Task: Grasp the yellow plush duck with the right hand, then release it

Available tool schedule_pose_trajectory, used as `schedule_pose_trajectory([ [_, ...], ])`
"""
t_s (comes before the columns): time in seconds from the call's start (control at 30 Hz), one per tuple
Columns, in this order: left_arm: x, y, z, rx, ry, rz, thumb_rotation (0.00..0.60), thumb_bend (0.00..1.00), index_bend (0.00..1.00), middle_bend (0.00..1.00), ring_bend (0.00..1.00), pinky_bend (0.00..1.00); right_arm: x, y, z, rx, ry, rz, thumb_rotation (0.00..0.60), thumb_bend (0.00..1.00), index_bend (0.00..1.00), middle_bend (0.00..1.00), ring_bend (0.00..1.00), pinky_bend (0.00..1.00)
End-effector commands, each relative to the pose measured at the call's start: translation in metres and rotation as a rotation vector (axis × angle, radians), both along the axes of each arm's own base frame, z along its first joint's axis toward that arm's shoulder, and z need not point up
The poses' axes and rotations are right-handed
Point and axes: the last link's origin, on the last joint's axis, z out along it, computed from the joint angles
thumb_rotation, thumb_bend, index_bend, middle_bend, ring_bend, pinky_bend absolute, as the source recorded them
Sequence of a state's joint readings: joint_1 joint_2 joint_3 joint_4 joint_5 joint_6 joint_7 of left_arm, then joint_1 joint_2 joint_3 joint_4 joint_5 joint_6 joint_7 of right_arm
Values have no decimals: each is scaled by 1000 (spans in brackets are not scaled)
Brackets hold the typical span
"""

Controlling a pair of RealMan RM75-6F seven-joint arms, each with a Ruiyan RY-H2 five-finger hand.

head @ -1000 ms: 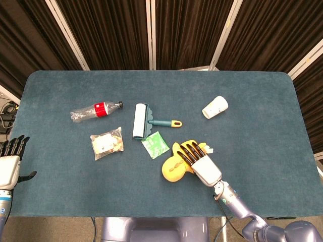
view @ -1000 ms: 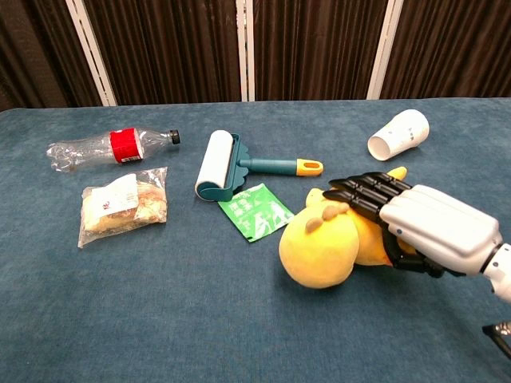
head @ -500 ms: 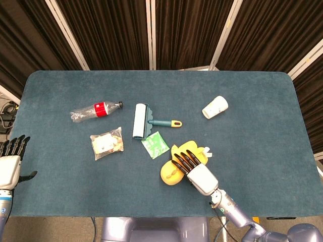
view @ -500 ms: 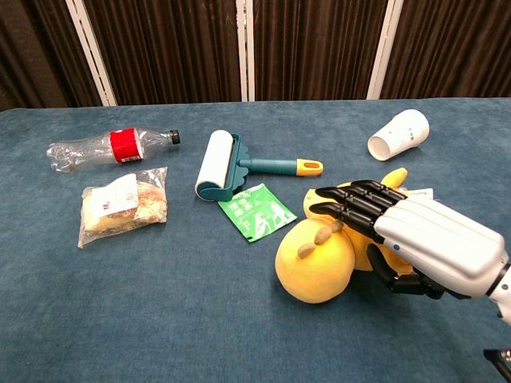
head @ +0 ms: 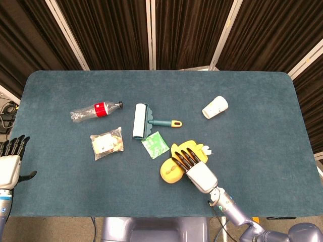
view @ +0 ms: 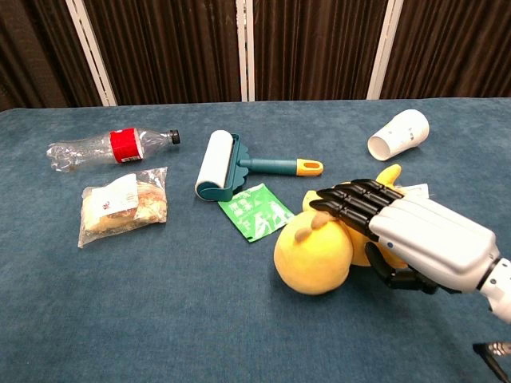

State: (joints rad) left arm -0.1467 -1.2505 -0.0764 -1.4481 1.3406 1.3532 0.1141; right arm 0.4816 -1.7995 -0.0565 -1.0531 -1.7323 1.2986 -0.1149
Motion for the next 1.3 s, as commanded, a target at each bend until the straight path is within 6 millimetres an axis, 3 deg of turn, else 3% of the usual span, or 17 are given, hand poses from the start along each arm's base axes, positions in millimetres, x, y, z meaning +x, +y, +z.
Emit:
schedule_pose_trajectory([
  [0.03, 0, 0, 0, 2, -1, 0, 600, 103, 0, 0, 0, 0, -3, -8, -1, -13, 14, -21, 600, 1000, 0, 0, 0, 0],
  [0.33, 1, 0, 0, 2, 0, -6, 600, 103, 0, 0, 0, 0, -10, -25, 15, -82, 20, -56, 600, 997, 0, 0, 0, 0],
  [0.6, 2, -1, -1, 2, 1, -8, 600, 103, 0, 0, 0, 0, -8, -27, 23, -100, 17, -52, 600, 996, 0, 0, 0, 0],
  [1.03, 2, -1, -2, -4, 1, -8, 600, 103, 0, 0, 0, 0, -10, -1, 13, -20, 16, -11, 600, 994, 0, 0, 0, 0],
  [1.3, 3, -2, -3, -8, 4, -15, 600, 102, 0, 0, 0, 0, -5, 26, 26, -9, -45, 42, 600, 986, 0, 0, 0, 0],
])
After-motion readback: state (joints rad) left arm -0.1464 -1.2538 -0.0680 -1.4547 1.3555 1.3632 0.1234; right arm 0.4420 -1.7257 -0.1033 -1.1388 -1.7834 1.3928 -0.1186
